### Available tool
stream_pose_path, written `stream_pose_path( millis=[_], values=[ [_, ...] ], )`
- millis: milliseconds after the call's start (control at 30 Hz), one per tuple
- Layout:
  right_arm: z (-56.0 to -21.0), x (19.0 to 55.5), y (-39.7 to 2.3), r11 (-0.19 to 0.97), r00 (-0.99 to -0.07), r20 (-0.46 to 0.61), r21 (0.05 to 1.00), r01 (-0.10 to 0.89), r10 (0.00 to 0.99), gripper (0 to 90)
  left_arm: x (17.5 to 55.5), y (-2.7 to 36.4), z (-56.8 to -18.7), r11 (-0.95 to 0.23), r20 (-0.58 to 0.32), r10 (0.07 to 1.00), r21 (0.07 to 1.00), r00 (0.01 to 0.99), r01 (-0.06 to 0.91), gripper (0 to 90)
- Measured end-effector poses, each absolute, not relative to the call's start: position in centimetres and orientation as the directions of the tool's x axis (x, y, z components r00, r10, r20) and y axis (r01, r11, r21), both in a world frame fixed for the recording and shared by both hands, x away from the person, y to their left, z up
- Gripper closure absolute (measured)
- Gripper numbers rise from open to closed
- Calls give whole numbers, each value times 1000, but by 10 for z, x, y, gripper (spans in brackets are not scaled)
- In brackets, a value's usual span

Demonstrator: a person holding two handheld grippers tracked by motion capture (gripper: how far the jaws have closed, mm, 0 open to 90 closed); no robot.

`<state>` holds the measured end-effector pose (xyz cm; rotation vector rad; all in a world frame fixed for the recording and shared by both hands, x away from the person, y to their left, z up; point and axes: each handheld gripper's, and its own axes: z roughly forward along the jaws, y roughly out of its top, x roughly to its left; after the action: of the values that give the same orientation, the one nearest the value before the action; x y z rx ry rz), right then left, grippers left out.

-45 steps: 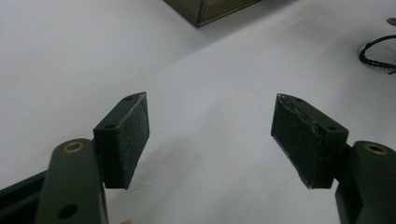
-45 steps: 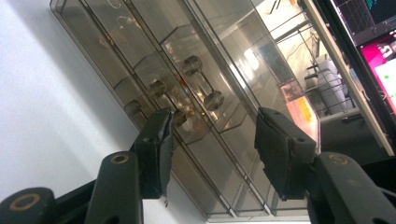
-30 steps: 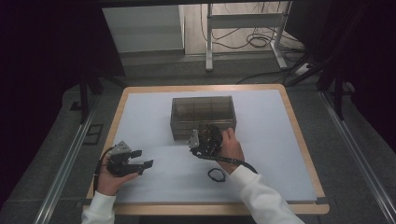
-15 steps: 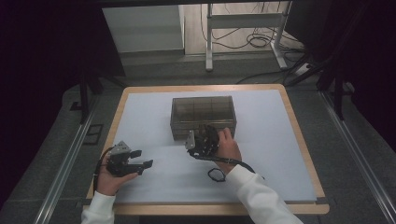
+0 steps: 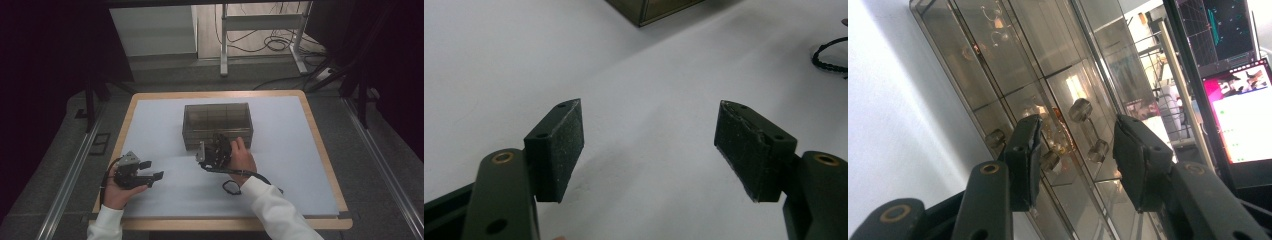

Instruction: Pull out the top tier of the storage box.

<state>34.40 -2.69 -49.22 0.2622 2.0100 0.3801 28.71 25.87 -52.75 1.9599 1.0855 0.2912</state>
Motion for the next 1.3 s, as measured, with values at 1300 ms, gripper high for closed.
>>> stream_pose_path(
  millis=[1300],
  values=[
    [-505, 351, -18, 972, -358, -910, 233, -24, 209, 754, 289, 259, -530, -258, -194, 781, 765, 594, 590, 280]
  ],
)
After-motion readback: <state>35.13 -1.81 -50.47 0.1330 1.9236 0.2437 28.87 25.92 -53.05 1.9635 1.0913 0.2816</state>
